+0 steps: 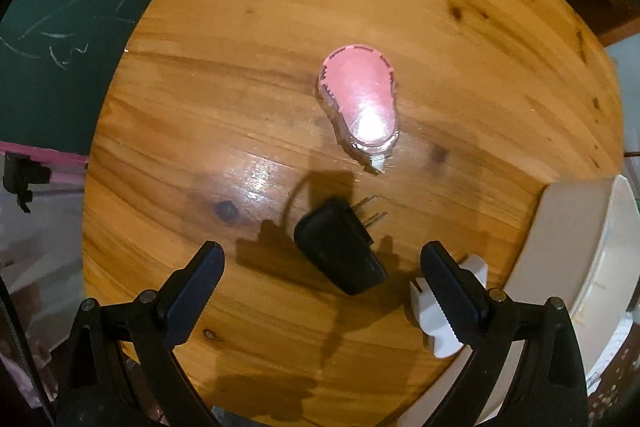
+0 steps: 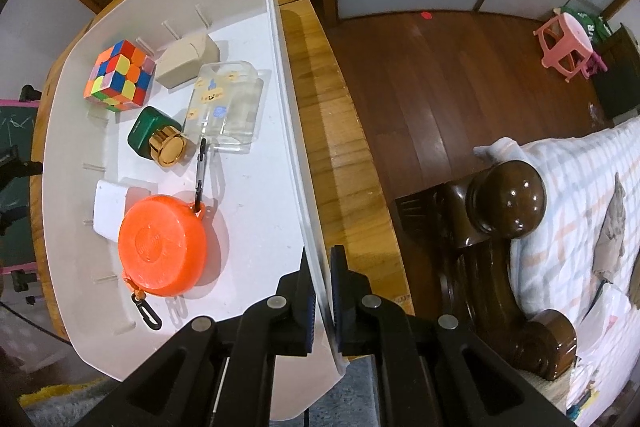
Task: Organize rigid objects
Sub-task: 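Move the left tool back over the table to the black charger, then close the left tool around the black charger, then lift the black charger with the left tool and carry it into the tray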
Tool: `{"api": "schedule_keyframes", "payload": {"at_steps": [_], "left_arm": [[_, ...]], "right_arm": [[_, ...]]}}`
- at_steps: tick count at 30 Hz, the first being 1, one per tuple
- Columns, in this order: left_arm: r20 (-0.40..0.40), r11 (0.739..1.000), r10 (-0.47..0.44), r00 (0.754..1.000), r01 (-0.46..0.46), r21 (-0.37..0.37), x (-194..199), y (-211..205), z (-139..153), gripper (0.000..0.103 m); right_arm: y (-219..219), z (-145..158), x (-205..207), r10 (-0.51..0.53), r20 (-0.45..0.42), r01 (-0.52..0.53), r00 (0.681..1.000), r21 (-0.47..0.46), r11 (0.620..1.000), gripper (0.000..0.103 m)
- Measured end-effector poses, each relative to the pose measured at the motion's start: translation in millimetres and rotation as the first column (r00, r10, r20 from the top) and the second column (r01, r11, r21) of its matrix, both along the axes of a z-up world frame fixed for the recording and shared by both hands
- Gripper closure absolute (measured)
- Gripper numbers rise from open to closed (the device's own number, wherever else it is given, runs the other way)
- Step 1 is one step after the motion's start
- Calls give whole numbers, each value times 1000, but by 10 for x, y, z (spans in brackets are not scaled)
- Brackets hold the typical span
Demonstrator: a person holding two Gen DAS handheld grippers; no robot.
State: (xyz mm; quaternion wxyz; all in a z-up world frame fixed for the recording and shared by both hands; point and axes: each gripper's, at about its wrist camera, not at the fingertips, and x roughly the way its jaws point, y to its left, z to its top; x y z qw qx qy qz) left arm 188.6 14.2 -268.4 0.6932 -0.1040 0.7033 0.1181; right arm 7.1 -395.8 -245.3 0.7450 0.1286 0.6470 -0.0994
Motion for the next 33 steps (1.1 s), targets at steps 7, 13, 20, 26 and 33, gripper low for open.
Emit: {"api": "schedule_keyframes", "payload": {"at_steps": [7,13,20,26,33], "left_arm": [[-47,999,47,998,-46,6,53,9,-216,16],[-70,996,93,993,-92,18,41,66,-302,20],[-71,992,124,990,-125,-10,1,181,-368,36],[-45,995,97,994,-98,-22,-30,138,-329,54],[-41,998,70,997,-70,2,-90,153,-301,54]], "right_arm": [[-10,-5,-1,-4,0,4,1000,8,1000,96],[-13,-4,1,-4,1,4,1000,8,1000,96],[-13,-15,1,-2,3,2,1000,10,1000,96],[-11,-10,2,1,4,-1,1000,8,1000,96],[-2,6,-8,9,12,-9,1000,4,1000,96]]}}
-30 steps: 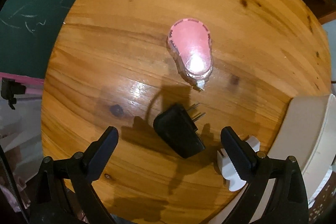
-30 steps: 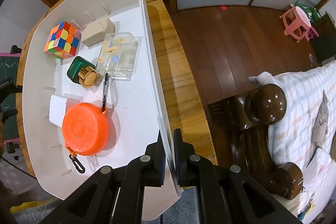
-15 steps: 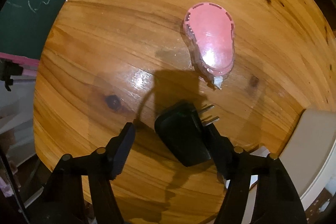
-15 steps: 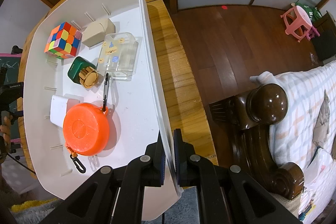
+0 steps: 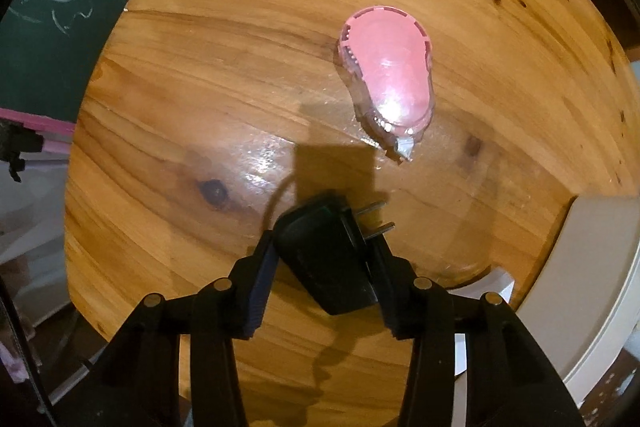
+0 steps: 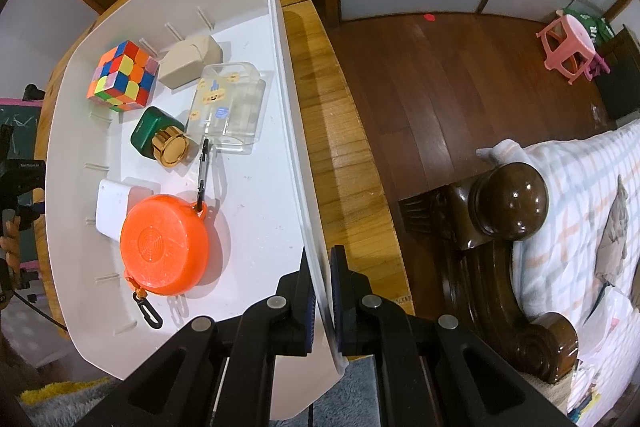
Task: Organize rigid objects
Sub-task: 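Lift the black charger with the left tool and carry it into the tray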
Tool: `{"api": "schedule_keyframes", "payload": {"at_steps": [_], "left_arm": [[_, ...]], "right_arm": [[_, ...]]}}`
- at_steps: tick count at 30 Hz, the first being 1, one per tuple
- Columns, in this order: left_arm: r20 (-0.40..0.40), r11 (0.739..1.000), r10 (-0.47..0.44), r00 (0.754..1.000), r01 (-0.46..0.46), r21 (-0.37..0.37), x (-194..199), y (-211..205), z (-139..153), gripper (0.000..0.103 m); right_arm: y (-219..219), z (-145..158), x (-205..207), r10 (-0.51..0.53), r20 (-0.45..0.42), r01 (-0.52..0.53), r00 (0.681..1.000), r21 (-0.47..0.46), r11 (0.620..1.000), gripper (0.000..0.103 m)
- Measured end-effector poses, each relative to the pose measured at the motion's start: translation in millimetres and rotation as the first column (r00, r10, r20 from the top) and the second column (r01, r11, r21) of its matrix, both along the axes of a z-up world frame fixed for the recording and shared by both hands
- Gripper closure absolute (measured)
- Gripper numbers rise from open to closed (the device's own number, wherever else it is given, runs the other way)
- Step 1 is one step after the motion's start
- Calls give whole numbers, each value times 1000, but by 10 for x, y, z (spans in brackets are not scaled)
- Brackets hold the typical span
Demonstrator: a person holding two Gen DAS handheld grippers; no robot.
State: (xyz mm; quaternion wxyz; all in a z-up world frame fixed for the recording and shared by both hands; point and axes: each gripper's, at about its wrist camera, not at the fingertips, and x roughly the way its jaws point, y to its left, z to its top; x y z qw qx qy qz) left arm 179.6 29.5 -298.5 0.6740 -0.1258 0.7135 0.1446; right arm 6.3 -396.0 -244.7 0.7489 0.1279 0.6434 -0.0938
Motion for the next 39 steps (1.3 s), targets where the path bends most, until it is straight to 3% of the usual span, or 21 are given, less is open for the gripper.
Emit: {"api": "schedule_keyframes", "payload": {"at_steps": [4,10,15,21,28,32,39], "left_arm": [[24,999,-48,999,47,20,-150,-103,200,54],[124,981,-191,974,186,53,-304,-313,859,54],[232,937,-349,908,333,108,-443,-716,1515,54],[298,869,-495,816,471,154,-532,-1226,1905,54],[295,766,-640,709,616,182,-656,-1909,1938,54],[259,724,-688,678,666,179,-694,-2156,1798,54],[166,676,-737,656,716,175,-733,-2397,1380,54]], "right_arm": [[2,14,-7,0,6,0,1000,2,1000,96],[-2,41,-15,2,20,-2,1000,8,1000,97],[5,52,-21,10,31,-10,999,3,1000,97],[-4,60,-38,13,42,-13,999,9,1000,97],[-3,96,-60,13,60,-14,998,15,1000,97],[-6,107,-81,12,66,-13,998,16,1000,97],[-8,127,-99,12,76,-14,997,16,1000,97]]}}
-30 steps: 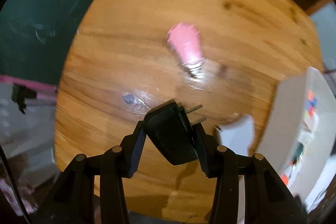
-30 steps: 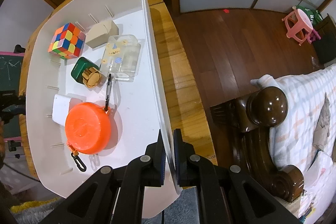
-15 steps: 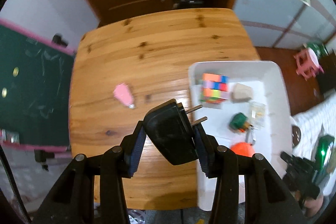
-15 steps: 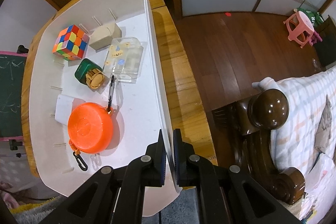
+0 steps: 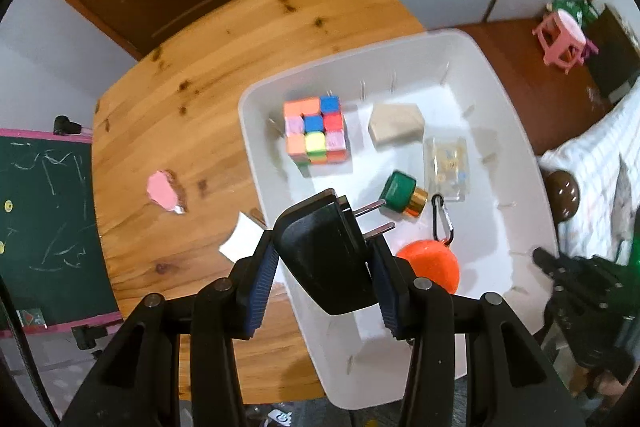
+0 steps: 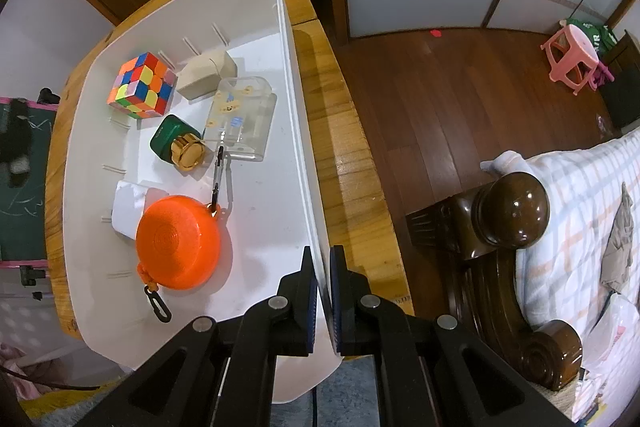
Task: Organize rigid objects
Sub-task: 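Lift the black charger with the left tool and carry it into the tray, then open the left tool to release the black charger in the tray, then move the left tool back over the table to the pink oval case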
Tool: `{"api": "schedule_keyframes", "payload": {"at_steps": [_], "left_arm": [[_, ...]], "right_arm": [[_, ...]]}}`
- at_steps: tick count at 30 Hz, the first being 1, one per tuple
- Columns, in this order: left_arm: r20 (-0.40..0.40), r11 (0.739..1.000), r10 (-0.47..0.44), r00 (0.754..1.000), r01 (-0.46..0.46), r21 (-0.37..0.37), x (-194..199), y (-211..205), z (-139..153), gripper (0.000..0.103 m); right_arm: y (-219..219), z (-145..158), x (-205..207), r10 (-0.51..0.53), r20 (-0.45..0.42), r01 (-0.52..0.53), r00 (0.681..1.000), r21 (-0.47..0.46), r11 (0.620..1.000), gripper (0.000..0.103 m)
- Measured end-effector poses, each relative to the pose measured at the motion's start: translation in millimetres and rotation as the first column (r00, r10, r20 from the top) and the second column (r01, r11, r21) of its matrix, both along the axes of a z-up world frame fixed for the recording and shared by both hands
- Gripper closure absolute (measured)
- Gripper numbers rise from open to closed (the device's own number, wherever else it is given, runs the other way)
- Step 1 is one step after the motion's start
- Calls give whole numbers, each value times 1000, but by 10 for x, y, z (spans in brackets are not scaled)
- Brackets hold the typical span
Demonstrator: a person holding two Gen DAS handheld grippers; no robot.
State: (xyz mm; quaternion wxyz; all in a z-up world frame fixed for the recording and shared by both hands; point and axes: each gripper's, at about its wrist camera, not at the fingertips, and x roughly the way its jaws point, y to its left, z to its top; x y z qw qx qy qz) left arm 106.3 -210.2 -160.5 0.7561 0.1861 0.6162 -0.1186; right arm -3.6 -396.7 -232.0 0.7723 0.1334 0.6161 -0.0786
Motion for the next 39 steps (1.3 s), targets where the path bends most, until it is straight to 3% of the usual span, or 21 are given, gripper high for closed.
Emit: {"api": "schedule_keyframes", "payload": {"at_steps": [9,20,26,28,30,32,39], "left_arm": [[-79,997,-7,997,13,71,4,-129,-524,54],[-123,991,-18,992,35,133,60,-228,-910,54],[-115,987,-25,993,42,153,97,-270,-974,51],[-110,985,-31,993,49,164,95,-284,-981,45],[-106,986,-36,994,53,159,93,-284,-962,31],[-92,986,-39,995,54,160,83,-296,-916,26],[-61,988,-45,997,54,145,45,-305,-699,26]], "right_arm": [[9,13,-14,6,0,-6,1000,-3,1000,97],[15,21,-18,9,-1,-9,1000,-6,1000,97],[14,19,-32,9,-1,-9,1000,-6,1000,97],[14,19,-33,8,-1,-8,1000,-6,1000,97],[14,19,-32,8,-1,-8,1000,-5,1000,97],[13,16,-34,8,-1,-8,1000,-5,1000,97],[14,6,-43,9,-4,-9,1000,0,1000,97]]}}
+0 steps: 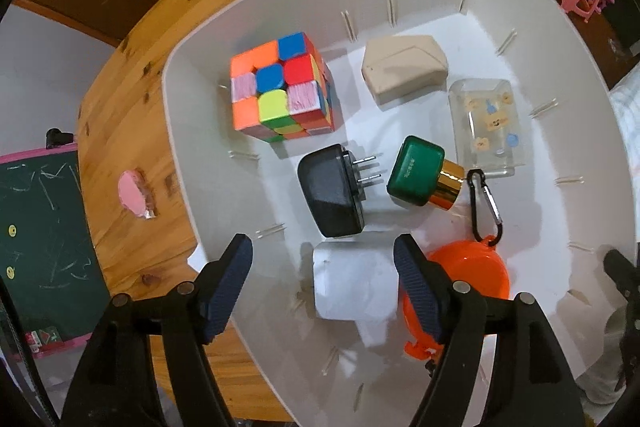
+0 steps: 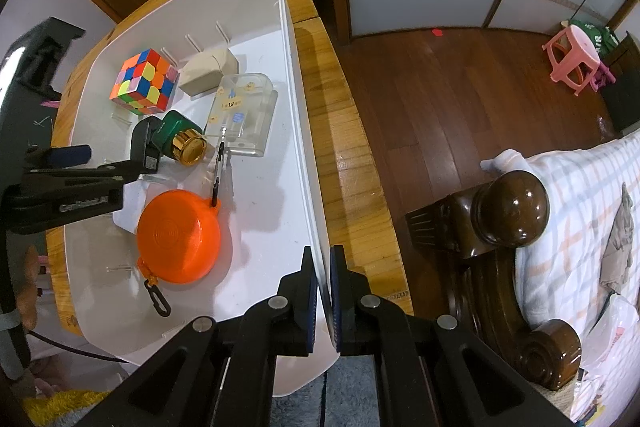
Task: Organize rigid objects
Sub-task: 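Move the left tool back over the table to the pink oval case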
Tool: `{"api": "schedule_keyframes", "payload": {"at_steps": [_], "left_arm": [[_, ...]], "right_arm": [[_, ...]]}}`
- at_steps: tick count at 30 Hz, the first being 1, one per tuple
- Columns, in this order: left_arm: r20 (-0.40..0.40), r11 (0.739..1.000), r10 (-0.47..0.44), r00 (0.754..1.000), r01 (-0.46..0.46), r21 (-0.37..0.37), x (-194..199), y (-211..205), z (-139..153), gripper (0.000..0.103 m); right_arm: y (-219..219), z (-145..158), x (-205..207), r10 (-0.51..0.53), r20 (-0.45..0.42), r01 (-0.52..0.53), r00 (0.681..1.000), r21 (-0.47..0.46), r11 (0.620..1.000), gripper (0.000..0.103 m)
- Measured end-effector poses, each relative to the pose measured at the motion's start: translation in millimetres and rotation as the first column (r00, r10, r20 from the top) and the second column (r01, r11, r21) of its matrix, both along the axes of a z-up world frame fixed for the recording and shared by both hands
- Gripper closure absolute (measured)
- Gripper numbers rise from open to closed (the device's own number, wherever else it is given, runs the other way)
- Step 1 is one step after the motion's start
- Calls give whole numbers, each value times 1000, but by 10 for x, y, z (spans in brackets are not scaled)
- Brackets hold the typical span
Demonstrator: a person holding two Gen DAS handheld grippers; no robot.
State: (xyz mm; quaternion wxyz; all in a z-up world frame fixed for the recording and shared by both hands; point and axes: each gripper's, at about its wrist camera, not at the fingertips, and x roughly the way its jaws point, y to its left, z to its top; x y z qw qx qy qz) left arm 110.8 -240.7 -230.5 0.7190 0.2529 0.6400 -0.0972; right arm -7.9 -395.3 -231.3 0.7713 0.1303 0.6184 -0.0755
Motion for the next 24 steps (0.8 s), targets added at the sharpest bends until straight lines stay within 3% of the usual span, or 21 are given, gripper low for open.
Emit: {"api": "schedule_keyframes", "payload": {"at_steps": [15,24], "left_arm": [[12,994,76,997,-75,-73,-77,384,470,26],[53,969,218,974,-210,-134,48,1020,915,26]], "right_arm": [[-12,-4,13,5,-8,-5,1000,1,1000,97],[-7,4,28,6,-18,-6,1000,-2,1000,97]]}}
